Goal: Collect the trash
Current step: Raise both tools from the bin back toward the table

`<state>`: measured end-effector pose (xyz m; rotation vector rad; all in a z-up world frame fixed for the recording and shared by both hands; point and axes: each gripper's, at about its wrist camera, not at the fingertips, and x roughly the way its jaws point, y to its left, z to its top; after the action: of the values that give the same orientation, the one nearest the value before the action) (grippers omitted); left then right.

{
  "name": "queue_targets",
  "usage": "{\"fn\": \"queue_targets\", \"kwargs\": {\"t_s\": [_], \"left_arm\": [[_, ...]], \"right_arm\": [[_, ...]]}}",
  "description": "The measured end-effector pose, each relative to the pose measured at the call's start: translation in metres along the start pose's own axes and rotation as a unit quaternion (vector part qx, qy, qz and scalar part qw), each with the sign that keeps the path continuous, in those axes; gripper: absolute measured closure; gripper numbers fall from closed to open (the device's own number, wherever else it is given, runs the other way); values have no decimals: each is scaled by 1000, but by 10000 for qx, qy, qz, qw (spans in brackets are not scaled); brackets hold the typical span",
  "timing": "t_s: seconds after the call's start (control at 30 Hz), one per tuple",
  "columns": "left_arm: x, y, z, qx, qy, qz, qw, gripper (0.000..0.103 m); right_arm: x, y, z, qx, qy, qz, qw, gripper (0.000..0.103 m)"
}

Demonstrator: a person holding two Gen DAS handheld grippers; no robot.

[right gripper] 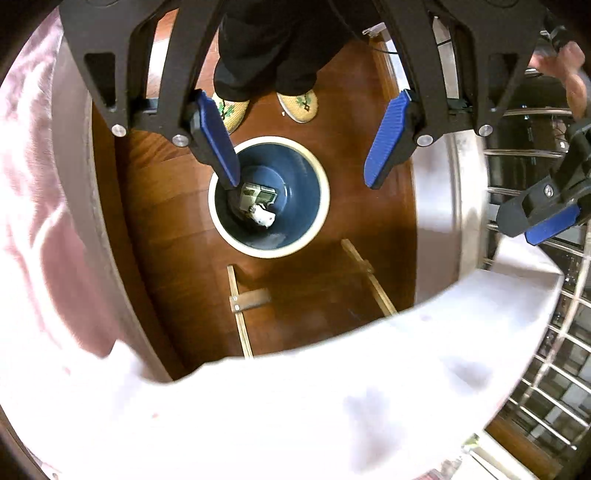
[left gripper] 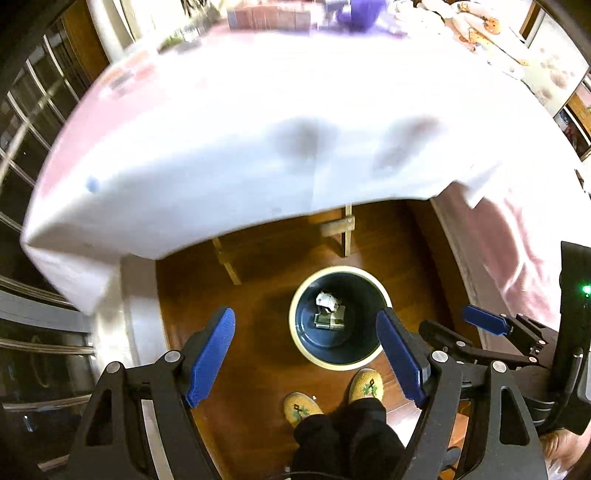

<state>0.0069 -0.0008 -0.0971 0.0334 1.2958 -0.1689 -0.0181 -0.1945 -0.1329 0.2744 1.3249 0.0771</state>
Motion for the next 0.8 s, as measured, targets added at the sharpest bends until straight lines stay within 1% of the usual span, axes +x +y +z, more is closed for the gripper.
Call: {"fn": "queue_targets", "kwargs": {"t_s": [0.17, 0.23, 0.3, 0.37, 0.4, 0.47, 0.63, 0.8], "left_arm": [[-78, 10, 16, 9, -359, 68, 9993, 23], [-111, 14, 24, 82, -564, 105, 9983, 23], [-143, 19, 29, 170, -790, 158, 9966, 23], [-167, 23, 37, 210, -1004, 174, 9946, 23], [-173, 24, 38, 209, -1063, 166, 9940, 23], [-197, 32, 47, 153, -1238, 99, 9921, 23], [-230, 44, 62, 101, -1573, 87, 9875, 23], [-251, 55, 82, -32, -1780, -138, 9839, 23]], "right_arm": [[-68, 33, 8, -152, -301, 69, 9994, 35], [-93, 43, 12, -199, -448, 63, 9988, 35], [-125, 55, 19, -224, -639, 51, 9977, 35], [-153, 65, 25, -244, -876, 30, 9959, 35], [-167, 70, 29, -255, -1003, 12, 9946, 35], [-196, 77, 34, -260, -1210, 18, 9923, 35], [-243, 93, 49, -357, -1631, 20, 9860, 35], [-263, 102, 67, -404, -1863, 40, 9817, 35]]}}
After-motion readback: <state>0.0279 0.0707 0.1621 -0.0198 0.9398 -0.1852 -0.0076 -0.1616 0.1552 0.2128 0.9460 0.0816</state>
